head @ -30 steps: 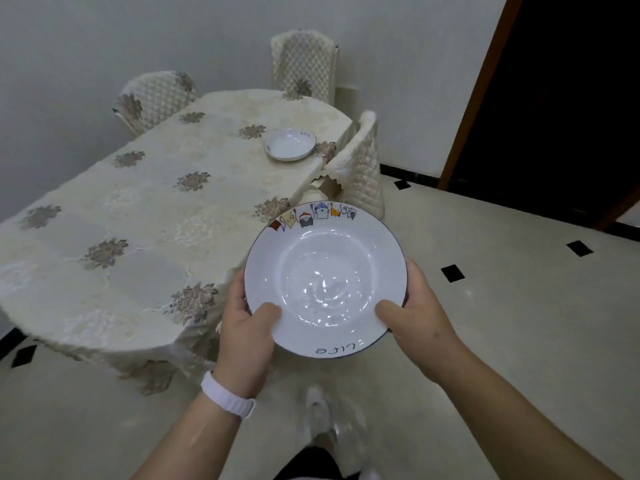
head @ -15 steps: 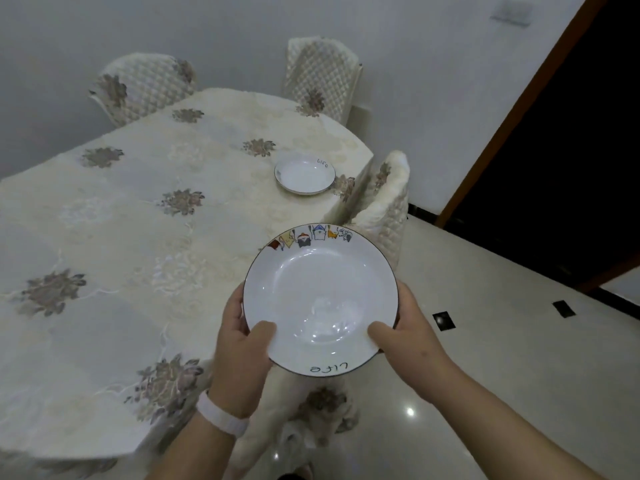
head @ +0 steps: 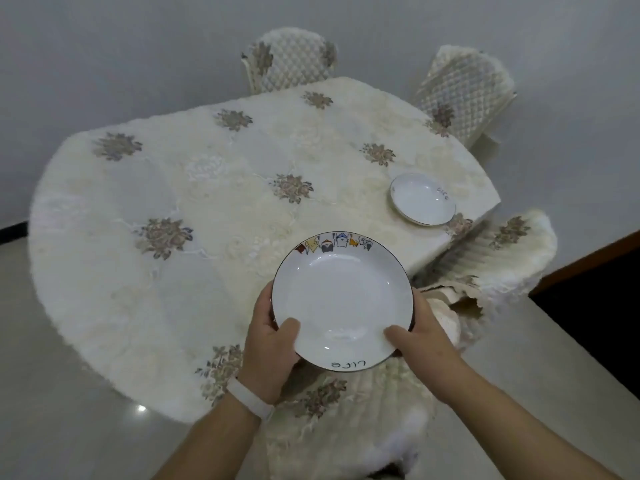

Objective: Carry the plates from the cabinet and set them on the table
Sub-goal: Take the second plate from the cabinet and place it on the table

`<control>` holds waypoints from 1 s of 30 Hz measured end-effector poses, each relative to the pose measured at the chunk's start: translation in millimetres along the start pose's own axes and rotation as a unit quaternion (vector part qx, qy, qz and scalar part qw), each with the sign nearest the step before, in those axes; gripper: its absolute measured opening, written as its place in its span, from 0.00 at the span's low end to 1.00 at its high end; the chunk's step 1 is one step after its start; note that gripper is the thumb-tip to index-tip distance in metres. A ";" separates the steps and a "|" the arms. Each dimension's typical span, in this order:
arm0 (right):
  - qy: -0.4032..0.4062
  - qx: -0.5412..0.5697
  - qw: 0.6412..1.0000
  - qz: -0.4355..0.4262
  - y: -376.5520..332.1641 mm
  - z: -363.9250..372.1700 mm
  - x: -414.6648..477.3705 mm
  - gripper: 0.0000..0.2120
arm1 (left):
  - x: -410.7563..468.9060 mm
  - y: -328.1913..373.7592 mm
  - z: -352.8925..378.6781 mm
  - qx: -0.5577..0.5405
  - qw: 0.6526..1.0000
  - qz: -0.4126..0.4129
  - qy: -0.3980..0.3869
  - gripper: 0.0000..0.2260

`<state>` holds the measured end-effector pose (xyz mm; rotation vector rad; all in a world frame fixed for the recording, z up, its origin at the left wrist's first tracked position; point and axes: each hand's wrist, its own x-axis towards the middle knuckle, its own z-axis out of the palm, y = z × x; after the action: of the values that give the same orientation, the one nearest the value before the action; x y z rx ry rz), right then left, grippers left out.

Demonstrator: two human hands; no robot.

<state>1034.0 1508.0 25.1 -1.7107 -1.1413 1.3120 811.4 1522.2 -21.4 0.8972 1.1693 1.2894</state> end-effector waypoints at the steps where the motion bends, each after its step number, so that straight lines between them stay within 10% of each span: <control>1: -0.025 0.006 1.000 0.003 1.3 5.5 8.3 0.33 | -0.2 -2.6 -5.8 0.008 1.000 -0.003 0.015 0.30; 30: -0.286 -0.204 0.936 -0.014 64.6 47.6 238.0 0.34 | 61.5 -102.5 -1.4 0.144 0.926 -0.187 0.296 0.25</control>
<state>1027.6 1704.5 -131.3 -1.6141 -1.8716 1.7067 828.4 1571.1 -129.1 0.4457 1.9417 1.1127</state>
